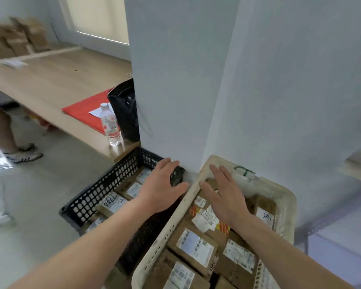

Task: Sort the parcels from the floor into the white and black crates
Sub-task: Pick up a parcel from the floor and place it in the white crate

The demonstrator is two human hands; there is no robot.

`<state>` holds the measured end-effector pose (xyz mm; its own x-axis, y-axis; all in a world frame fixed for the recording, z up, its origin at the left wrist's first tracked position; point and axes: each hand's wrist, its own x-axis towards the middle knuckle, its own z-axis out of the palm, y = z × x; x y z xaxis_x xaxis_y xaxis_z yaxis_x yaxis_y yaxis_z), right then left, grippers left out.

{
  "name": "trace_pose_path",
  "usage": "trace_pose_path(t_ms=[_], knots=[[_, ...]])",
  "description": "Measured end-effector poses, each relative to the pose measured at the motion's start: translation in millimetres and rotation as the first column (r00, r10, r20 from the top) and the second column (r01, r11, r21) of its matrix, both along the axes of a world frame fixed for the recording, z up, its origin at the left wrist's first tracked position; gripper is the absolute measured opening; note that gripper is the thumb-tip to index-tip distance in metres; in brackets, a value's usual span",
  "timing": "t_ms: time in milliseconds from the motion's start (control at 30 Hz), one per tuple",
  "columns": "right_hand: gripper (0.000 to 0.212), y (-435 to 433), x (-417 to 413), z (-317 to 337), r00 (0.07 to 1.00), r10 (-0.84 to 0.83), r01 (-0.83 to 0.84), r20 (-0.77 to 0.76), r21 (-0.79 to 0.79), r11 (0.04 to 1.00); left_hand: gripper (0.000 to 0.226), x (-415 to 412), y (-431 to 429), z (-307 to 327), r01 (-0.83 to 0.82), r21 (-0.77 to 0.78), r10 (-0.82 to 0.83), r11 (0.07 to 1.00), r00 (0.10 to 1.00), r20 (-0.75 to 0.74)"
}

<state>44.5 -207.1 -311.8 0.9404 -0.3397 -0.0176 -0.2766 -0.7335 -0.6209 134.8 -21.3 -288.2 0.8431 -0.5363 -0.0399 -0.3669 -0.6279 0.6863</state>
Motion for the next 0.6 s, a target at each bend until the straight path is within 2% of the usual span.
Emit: trace_pose_path(t_ms=[200,333,500,600], knots=[[0.072,45,-21,37,0.986,0.146,-0.145,0.075,-0.014,0.989,0.072,-48,62,35,-0.151,-0.054,0.156,0.987,0.983,0.096],[0.089,85,-27,56,0.968,0.226,-0.228,0.113,0.005,0.974,0.07,-76,107,56,-0.236,-0.111,0.25,0.966,0.958,0.139],[0.082,142,-33,79,0.928,0.336,-0.339,0.162,-0.01,0.941,0.068,-106,165,74,-0.351,-0.143,0.373,0.925,0.911,0.174],[0.075,181,-34,85,0.901,0.398,-0.405,0.173,0.001,0.915,0.08,-129,203,82,-0.416,-0.153,0.437,0.896,0.888,0.145]])
